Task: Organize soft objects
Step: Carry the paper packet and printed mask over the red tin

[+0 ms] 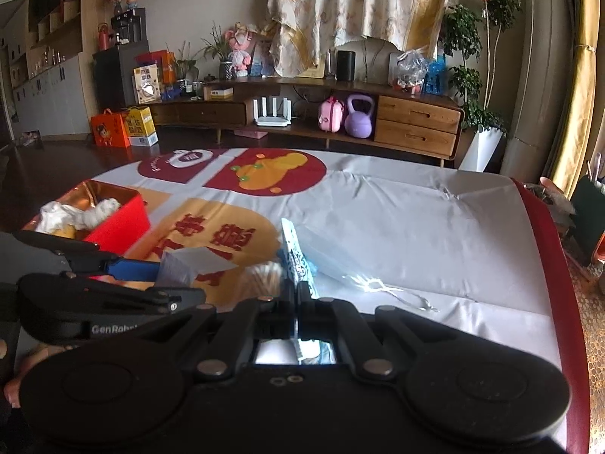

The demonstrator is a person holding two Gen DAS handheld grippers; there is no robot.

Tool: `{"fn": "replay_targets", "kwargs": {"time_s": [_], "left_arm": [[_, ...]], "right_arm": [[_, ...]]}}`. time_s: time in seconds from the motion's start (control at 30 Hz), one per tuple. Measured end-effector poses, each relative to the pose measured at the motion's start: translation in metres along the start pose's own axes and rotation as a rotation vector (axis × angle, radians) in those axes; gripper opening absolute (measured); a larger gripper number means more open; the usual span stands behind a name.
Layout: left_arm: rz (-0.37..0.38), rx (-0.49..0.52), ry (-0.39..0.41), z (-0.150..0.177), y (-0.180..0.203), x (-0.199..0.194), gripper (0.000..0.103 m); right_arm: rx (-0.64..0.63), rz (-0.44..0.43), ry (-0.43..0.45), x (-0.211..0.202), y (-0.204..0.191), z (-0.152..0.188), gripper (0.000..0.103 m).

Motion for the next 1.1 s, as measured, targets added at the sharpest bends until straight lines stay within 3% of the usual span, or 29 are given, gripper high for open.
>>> {"fn": "replay_targets", "kwargs": {"time_s": [0.67, 1.1], "left_arm": [[-0.07, -0.026, 0.074, -0.004, -0.058, -0.101, 0.048], [-0.147, -0.075, 0.097, -0.012, -0.127, -0.139, 0.048]], "right_arm": [[-0.04, -0.101, 0.034, -0.049, -0.102, -0.033, 0.001], [-0.07, -0.166, 0.056, -0.036, -0.163, -0.065, 0.001]]}}
Point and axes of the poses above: each gripper's, at about its wrist camera, not at the fingertips, and x roughly the way its jaws point, y to its right, z to its underside, the point moved 5 cm from there along x, roughly the way its jaws point, and after that the axes turned 4 degrees about -x, right-handed, at the moved point
